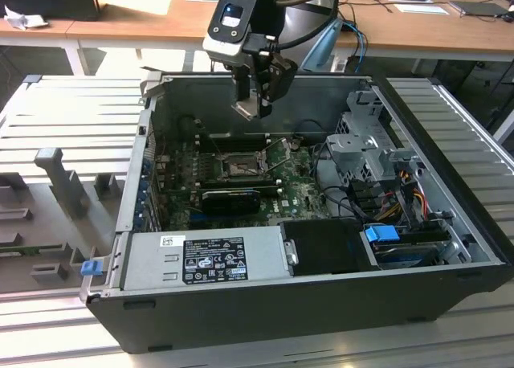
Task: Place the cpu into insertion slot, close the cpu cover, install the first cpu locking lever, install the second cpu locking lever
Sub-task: 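Place the cpu into insertion slot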
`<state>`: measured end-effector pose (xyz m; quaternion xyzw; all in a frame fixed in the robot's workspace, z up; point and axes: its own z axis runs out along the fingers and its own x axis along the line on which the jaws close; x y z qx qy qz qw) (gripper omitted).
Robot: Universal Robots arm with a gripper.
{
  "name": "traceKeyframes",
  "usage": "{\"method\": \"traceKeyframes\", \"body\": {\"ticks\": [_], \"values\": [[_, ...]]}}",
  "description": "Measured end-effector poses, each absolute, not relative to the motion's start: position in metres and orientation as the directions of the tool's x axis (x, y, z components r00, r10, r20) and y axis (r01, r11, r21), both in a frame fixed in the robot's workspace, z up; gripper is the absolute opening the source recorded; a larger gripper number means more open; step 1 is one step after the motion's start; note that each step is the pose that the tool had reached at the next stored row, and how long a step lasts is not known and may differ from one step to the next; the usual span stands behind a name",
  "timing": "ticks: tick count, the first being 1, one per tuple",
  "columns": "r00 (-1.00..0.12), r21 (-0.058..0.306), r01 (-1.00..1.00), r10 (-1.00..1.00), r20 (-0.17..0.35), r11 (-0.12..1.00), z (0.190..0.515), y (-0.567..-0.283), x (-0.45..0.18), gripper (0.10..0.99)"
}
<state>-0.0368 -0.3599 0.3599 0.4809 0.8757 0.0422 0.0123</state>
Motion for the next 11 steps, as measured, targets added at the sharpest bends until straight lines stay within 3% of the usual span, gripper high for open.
{"method": "traceKeyframes", "body": {"ticks": [11], "values": [[-0.456, 0.084, 0.888, 0.890, 0.015, 0.453, 0.3557, -0.3599, -0.0367, 0.525]]}}
